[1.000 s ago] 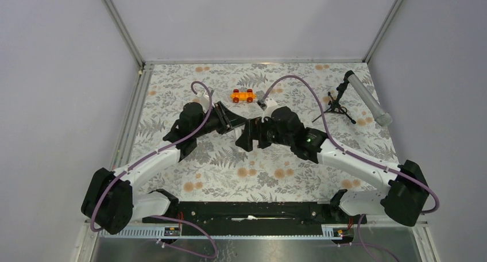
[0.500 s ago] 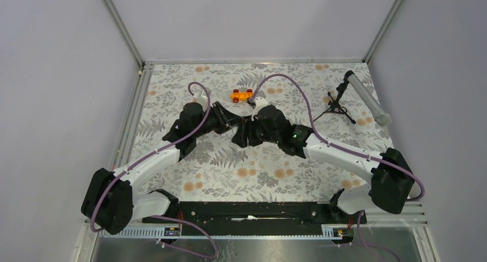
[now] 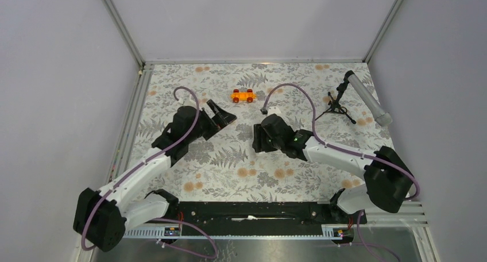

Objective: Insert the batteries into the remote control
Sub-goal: Place the remote control at the center of the board.

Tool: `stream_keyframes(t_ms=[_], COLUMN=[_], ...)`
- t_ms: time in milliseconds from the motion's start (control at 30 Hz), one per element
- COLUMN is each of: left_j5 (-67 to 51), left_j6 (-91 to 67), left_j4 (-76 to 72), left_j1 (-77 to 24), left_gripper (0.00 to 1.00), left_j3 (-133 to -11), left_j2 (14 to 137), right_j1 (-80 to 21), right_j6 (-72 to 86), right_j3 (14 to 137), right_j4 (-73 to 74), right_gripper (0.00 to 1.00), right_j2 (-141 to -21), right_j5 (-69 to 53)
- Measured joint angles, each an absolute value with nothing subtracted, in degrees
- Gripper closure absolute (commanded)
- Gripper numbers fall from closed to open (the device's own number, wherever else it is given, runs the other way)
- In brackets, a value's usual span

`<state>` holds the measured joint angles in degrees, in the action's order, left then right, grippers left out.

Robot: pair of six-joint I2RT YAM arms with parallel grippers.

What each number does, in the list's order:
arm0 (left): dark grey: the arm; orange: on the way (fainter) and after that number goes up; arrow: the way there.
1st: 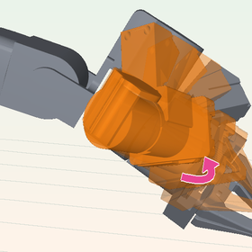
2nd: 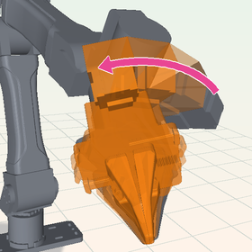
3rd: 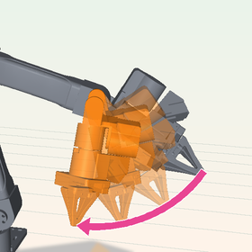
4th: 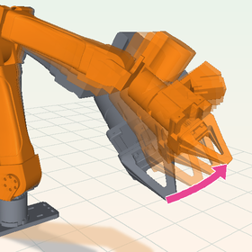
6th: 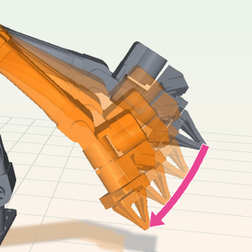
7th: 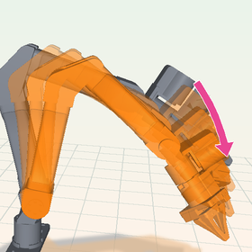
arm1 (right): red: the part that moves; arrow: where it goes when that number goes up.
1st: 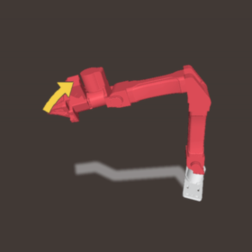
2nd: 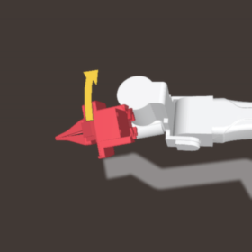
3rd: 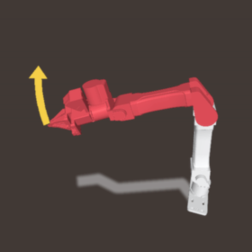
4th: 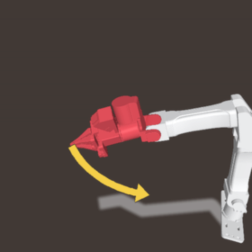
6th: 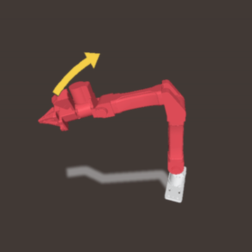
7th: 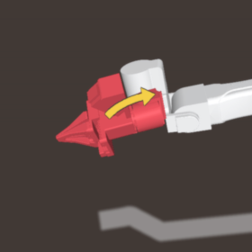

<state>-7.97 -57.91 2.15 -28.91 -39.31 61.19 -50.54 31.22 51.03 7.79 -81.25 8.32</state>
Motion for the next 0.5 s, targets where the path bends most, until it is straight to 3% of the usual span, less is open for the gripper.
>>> stream_keyframes(t_ms=[300,500], left_j5=[5.08,9.28], left_j6=[-50.87,-45.25], left_j4=[16.60,24.12], left_j1=[-27.88,-27.88], left_gripper=[0.01,0.01], left_j3=[-40.56,-43.97], left_j2=[49.91,44.99], right_j1=[-41.69,-40.60], right_j6=[30.30,28.53], right_j3=[46.85,48.18], right_j4=[13.63,15.99], right_gripper=[0.61,0.40], right_j2=[-87.07,-91.35], right_j5=[12.43,12.62])
